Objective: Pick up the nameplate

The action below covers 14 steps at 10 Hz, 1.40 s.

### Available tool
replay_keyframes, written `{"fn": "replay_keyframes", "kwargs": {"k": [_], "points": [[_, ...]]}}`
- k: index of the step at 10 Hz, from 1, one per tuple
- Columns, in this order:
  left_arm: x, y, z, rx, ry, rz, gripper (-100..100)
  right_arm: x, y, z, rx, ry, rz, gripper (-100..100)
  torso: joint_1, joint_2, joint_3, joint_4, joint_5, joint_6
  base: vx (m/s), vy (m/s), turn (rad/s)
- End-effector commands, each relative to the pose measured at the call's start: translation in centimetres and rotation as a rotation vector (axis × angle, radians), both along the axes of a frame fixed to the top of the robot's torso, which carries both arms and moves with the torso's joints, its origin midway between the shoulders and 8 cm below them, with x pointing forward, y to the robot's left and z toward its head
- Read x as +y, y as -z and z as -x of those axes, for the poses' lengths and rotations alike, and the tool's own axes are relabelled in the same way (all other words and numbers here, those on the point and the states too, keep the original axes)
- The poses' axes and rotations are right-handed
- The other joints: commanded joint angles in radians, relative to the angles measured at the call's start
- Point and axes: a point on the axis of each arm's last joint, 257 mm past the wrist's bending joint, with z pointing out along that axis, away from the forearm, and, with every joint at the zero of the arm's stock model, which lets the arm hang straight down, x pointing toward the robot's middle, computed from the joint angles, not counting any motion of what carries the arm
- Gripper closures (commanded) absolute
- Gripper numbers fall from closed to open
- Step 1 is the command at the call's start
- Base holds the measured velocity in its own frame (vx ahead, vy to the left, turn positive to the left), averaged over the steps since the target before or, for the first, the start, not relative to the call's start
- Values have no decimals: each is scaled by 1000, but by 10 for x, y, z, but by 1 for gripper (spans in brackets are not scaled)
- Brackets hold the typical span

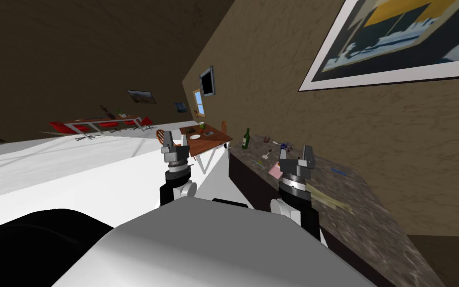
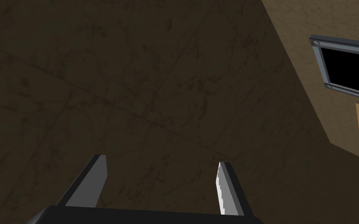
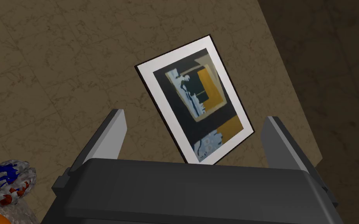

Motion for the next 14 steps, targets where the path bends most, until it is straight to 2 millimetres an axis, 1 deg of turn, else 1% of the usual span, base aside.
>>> {"fn": "replay_keyframes", "kwargs": {"k": [1,3,5,6,8,9,11,12,13,14], "points": [[0,0,0,0,0,0,0,5,4,-1,14,-12,45,-100,0,0,0,0,0,0,0,9,-58],[0,0,0,0,0,0,0,11,14,-4,38,-24,125,-100,1,0,0,0,0,0,-3,30,-108],[0,0,0,0,0,0,0,19,29,-6,67,-32,223,-100,3,0,0,0,1,0,1,70,-135],[0,0,0,0,0,0,0,21,29,-6,69,-39,236,-100,5,0,0,0,1,0,2,52,-57],[0,0,0,0,0,0,0,29,49,-10,101,-49,357,-100,3,0,0,0,1,0,-5,52,-145],[0,0,0,0,0,0,0,31,49,-9,102,-57,371,-100,4,0,0,0,1,0,-7,61,-84],[0,0,0,0,0,0,0,39,73,-12,131,-68,508,-100,4,0,0,0,1,0,0,79,-171],[0,0,0,0,0,0,0,41,74,-12,133,-79,534,-100,5,0,0,0,1,0,2,92,-82],[0,0,0,0,0,0,0,45,87,-14,146,-85,608,-100,6,0,0,0,1,0,1,94,-132],[0,0,0,0,0,0,0,46,88,-13,147,-93,624,-100,6,0,0,0,1,0,-9,69,-85]]}}
